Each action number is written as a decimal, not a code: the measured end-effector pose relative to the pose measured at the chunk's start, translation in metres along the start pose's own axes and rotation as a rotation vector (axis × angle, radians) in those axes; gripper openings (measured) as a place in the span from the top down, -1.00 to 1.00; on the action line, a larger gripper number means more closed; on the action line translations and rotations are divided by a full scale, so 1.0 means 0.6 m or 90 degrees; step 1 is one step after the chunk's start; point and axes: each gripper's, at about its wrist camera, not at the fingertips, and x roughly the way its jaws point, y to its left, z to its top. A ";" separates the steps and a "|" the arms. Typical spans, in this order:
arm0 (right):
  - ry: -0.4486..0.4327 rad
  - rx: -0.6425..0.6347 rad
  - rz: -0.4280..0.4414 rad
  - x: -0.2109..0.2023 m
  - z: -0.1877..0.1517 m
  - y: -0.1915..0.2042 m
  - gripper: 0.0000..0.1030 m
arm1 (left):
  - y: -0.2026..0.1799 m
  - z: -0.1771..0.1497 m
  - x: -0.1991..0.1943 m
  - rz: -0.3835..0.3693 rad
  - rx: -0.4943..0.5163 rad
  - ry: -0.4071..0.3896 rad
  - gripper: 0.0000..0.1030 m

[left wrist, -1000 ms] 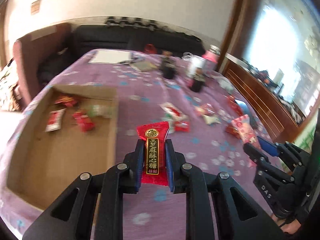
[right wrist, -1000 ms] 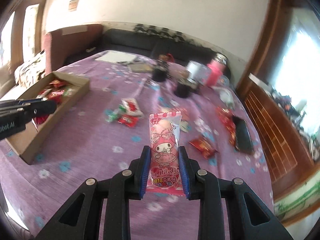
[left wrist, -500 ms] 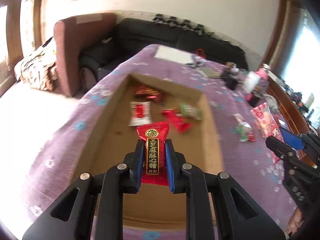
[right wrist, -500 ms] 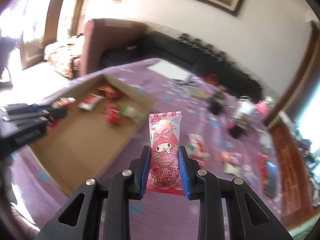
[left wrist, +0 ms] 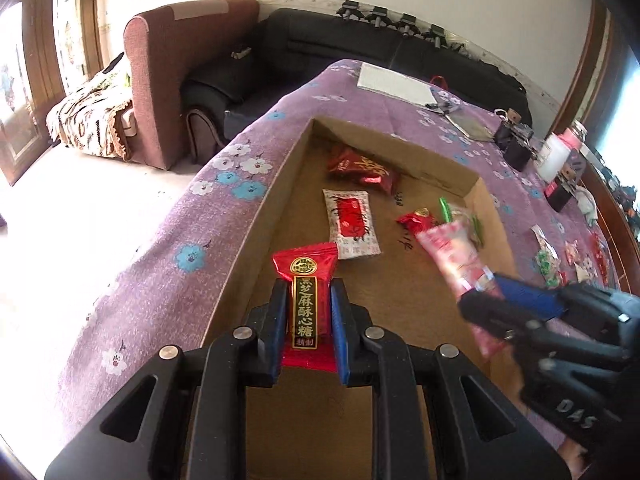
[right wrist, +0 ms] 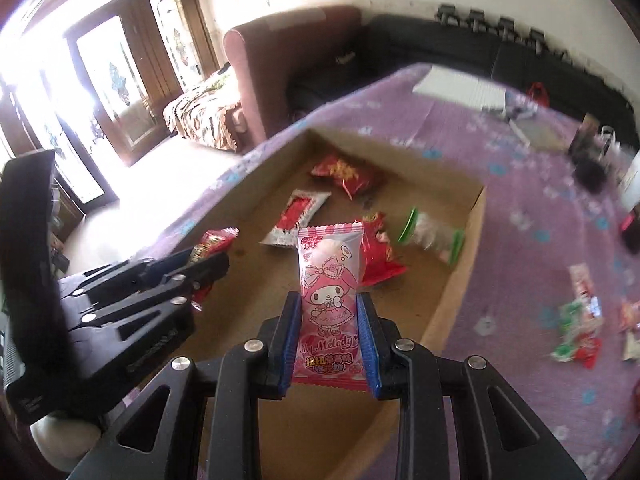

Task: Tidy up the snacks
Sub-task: 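Carry both packets over the cardboard box and open both tools, then move both tools back over the remaining snacks on the table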

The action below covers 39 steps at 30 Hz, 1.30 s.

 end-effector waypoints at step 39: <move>-0.158 0.022 -0.021 -0.171 -0.078 -0.044 -0.02 | -0.103 -0.038 -0.178 0.057 0.051 -0.168 -0.27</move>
